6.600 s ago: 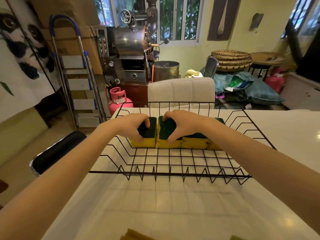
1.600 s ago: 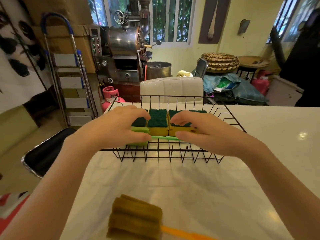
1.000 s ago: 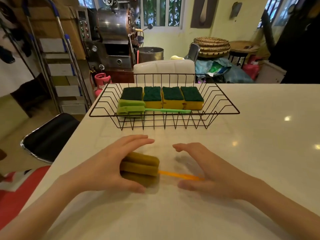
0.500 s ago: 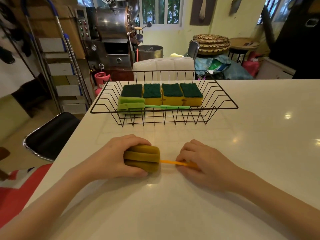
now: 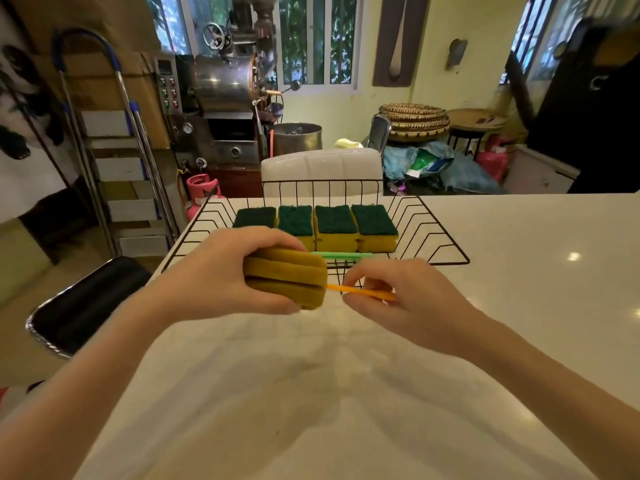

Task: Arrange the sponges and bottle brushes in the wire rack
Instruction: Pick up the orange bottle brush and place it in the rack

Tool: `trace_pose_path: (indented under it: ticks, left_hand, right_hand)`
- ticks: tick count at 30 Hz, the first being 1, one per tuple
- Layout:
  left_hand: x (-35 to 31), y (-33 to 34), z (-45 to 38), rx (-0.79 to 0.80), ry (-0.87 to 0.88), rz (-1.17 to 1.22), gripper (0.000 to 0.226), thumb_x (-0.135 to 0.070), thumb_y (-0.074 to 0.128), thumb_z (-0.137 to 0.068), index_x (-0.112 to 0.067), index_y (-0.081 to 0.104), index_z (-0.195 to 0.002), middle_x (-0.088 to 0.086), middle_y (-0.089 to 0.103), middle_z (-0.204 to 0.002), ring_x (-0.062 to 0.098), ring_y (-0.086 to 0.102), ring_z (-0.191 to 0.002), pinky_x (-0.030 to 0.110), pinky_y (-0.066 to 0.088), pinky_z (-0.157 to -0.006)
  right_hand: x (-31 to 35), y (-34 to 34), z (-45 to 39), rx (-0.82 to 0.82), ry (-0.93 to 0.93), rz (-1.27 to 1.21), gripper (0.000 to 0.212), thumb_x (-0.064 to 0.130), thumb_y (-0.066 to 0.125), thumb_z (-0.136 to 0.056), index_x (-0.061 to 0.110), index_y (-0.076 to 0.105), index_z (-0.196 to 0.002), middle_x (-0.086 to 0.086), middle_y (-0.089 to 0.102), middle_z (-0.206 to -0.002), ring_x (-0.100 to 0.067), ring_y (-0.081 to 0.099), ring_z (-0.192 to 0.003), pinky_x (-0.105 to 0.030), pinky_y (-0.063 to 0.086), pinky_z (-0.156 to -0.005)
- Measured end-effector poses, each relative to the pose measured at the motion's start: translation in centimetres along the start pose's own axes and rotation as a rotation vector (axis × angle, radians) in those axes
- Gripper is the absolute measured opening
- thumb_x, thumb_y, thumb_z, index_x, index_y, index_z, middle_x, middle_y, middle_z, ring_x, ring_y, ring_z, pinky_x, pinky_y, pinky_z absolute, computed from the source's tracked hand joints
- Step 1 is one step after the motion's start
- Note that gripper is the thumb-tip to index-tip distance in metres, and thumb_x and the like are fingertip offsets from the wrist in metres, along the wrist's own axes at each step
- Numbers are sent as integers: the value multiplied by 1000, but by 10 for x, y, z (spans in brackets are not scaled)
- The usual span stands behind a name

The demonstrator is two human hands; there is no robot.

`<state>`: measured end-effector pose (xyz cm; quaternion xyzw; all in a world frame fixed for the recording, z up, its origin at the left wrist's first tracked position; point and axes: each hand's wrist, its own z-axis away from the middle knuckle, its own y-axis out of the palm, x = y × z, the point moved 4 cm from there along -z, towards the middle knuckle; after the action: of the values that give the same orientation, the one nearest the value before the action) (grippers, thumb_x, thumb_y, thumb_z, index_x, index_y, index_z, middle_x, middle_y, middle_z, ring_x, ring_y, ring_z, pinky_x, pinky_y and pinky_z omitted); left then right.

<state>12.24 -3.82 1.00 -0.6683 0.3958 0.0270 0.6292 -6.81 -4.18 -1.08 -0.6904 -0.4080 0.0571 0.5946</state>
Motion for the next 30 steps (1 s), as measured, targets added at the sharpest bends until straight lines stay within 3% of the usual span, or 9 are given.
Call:
trace_pose_path:
  ticks: [4, 9, 14, 18, 20, 22, 24, 26, 30]
  left_hand:
    - [-2, -28, -23, -122, -3, 75, 63, -48, 75, -50, -52, 46, -106, -38, 50, -104, -17, 48, -99, 0, 45, -68]
    - [0, -56, -48, -302, 31, 222, 72, -47, 74, -45, -47, 48, -112, -17, 57, -105, -3, 57, -97, 7, 51, -73]
    - [2, -66, -66, -503, 39, 383, 70, -29, 83, -49, -44, 48, -108, -20, 53, -95, -13, 57, -83, 4, 48, -68]
    - [5, -62, -76, -618, 1, 421, 74, -32, 74, -50, -37, 44, -117, -19, 52, -99, 2, 56, -94, 22, 49, -80]
    - [4, -58, -80, -632, 0, 348, 76, -37, 80, -53, -38, 43, -119, -21, 51, -102, 9, 55, -101, 31, 50, -87]
    - [2, -54, -85, -637, 13, 269, 77, -39, 77, -57, -38, 40, -124, -19, 50, -109, 15, 55, -106, 36, 51, -90]
    - [-2, -51, -88, -662, 42, 245, 81, -38, 75, -59, -34, 35, -129, -12, 49, -117, 16, 56, -107, 32, 55, -84]
    - [-7, -49, -91, -668, 85, 377, 90, -40, 78, -59, -35, 27, -133, -11, 44, -126, 12, 59, -105, 27, 57, -79]
    - [-13, -36, -99, -511, 63, 504, 69, -49, 61, -68, -54, 21, -124, -26, 34, -129, -5, 48, -115, 19, 48, -87]
  right_hand:
    - [-4, -27, -25, -137, -76, -9, 13, 35, 56, -85, 28, 66, -90, 8, 62, -66, -10, 53, -59, -22, 39, -52]
    - [-14, -45, -59, -252, -98, -132, 14, 30, 59, -84, 22, 69, -90, -3, 67, -67, -17, 58, -61, -28, 47, -56]
    - [-23, -46, -82, -283, -79, -350, 10, 24, 58, -85, 23, 68, -87, -1, 66, -66, -18, 57, -65, -21, 45, -56]
    - [-29, -42, -93, -301, -77, -427, 12, 22, 57, -86, 31, 63, -84, 2, 65, -64, -15, 61, -66, -22, 48, -57]
    - [-33, -40, -95, -290, -63, -476, 18, 18, 55, -87, 36, 59, -85, 2, 64, -65, -4, 62, -62, -15, 48, -56]
    - [-36, -36, -96, -267, -60, -463, 20, 18, 54, -88, 38, 57, -89, 1, 65, -68, -1, 63, -64, -16, 51, -59]
    - [-39, -35, -97, -267, -63, -388, 16, 22, 52, -89, 36, 56, -95, 8, 67, -72, -5, 65, -72, -23, 54, -65]
    - [-43, -38, -97, -317, -71, -389, 16, 22, 52, -89, 35, 56, -98, 15, 68, -77, -5, 66, -80, -19, 54, -69]
    - [-54, -56, -95, -532, -44, -796, 15, 20, 53, -86, 31, 57, -95, 14, 74, -77, -5, 69, -84, -21, 54, -79]
